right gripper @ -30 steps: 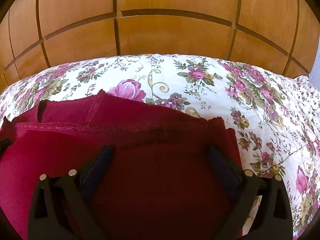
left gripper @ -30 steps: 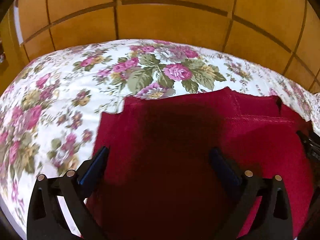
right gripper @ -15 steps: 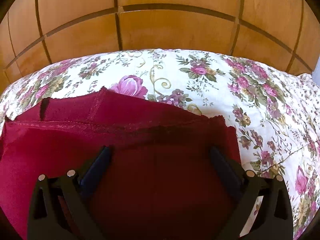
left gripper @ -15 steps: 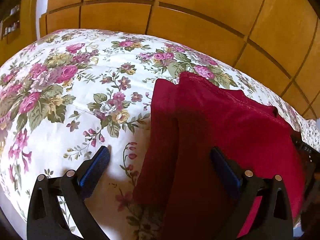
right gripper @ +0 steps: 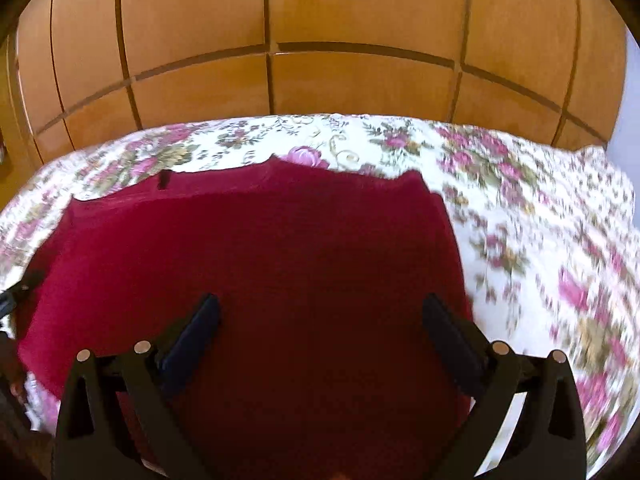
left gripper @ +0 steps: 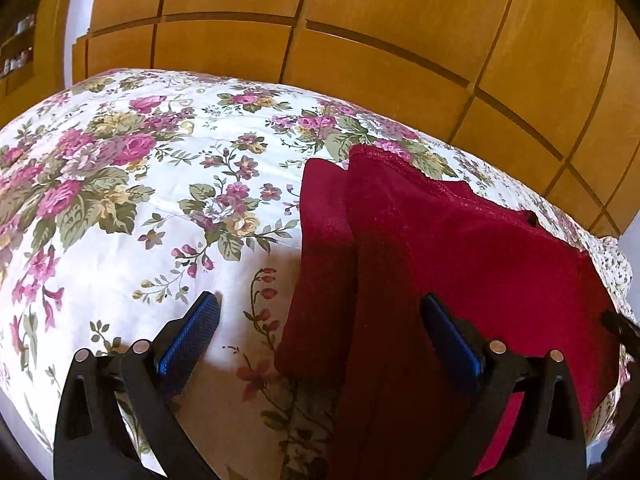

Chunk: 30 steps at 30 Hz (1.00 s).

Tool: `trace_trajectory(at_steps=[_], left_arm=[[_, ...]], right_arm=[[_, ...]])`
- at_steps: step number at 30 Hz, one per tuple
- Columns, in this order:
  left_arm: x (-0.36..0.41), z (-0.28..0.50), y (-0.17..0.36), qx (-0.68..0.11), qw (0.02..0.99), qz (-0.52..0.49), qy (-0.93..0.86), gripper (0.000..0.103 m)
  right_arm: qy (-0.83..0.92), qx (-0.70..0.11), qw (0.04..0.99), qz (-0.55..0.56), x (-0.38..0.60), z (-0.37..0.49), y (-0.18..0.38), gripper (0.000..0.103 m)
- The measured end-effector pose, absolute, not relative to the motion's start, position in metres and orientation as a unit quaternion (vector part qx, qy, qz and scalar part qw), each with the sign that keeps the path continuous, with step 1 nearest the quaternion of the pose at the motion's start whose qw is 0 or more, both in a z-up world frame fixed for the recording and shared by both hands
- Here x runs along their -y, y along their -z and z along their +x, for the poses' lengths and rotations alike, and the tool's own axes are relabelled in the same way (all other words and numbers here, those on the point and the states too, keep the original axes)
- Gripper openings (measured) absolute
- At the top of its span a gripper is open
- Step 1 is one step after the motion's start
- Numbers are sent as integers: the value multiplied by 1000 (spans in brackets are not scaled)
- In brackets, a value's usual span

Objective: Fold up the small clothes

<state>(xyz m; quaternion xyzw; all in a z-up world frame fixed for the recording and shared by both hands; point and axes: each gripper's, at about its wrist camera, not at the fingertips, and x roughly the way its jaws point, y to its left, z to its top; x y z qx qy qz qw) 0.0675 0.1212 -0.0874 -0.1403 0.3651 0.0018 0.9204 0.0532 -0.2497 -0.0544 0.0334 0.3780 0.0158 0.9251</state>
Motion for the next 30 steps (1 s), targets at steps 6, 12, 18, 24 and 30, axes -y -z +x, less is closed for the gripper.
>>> trace_trajectory(at_steps=[6, 12, 18, 24, 30], left_arm=[[-119, 65, 88, -364, 921, -140, -3, 100], [-123, 61, 85, -367, 916, -160, 1, 100], [-137, 50, 80, -348, 913, -210, -4, 100], [-138, 45, 80, -349, 908, -232, 5, 100], [-121, 47, 83, -359, 912, -198, 31, 100]], right_arm=[[-31, -365, 929, 48, 233, 20, 52, 101], [-6, -353, 936, 2, 206, 3, 64, 101], [-2, -375, 927, 11, 207, 8, 94, 101], [-1, -373, 928, 5, 206, 9, 94, 101], [4, -367, 930, -8, 204, 5, 95, 101]])
